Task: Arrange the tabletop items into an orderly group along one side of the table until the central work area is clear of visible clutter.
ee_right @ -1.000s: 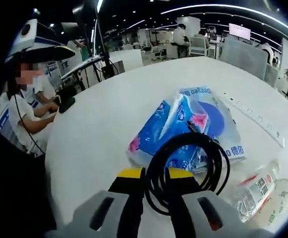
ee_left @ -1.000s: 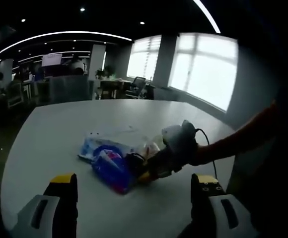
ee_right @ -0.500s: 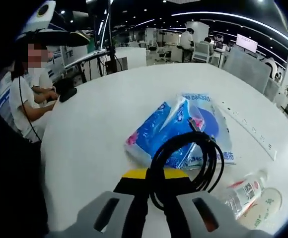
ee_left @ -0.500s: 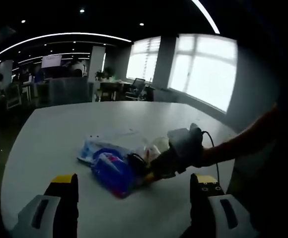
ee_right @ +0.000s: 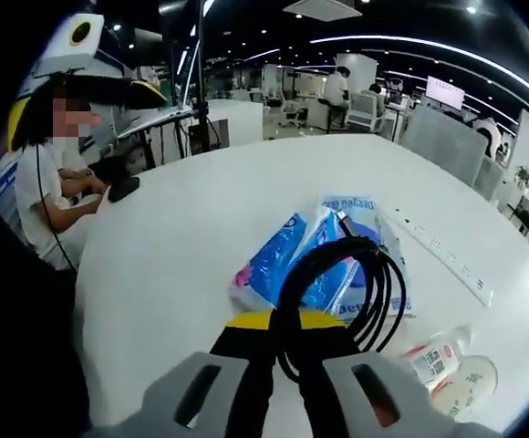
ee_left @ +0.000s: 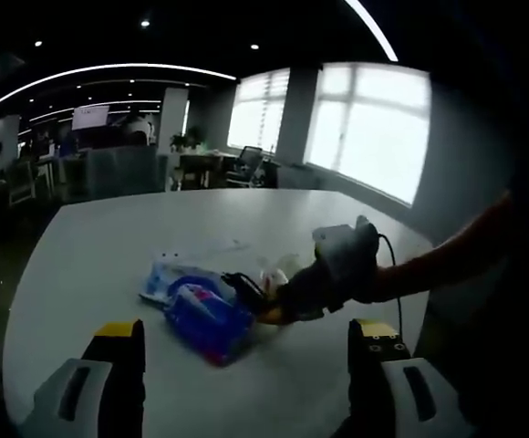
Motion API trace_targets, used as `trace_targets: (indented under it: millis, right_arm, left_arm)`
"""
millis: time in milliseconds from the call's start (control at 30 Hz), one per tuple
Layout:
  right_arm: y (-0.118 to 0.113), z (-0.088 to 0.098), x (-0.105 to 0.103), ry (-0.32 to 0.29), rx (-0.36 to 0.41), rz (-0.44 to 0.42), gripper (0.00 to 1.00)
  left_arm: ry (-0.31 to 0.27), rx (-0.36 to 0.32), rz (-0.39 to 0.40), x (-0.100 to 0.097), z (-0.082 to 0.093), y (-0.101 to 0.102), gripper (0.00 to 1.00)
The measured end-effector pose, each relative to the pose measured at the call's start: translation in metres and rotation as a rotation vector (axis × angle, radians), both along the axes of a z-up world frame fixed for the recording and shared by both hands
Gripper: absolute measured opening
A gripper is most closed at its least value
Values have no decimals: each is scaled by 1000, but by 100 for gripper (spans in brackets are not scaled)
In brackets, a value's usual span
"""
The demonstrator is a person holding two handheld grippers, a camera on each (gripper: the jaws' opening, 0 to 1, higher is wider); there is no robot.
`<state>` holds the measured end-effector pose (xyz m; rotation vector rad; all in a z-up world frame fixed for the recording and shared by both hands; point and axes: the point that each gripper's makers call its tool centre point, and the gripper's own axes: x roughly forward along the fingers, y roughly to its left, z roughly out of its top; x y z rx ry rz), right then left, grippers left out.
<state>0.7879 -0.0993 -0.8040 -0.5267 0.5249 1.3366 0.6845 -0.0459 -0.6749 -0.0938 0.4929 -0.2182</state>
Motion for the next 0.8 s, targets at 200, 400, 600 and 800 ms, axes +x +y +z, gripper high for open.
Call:
trace_targets:
  millis: [200, 400, 600, 800]
  right_arm:
    - [5, 27, 1, -42, 70, -17, 2]
    - [4, 50, 0, -67, 124, -30, 2]
    - [-3, 69, -1, -85, 159, -52, 2]
    - [-16, 87, -1, -120, 179, -72, 2]
  left_arm:
    - [3, -1, -9, -4, -2, 3, 90]
    - [-16, 3, -19, -2, 0, 3, 90]
    - [-28, -7, -32, 2, 1, 0, 90]
    - [-16, 0, -57, 3, -5, -9, 89]
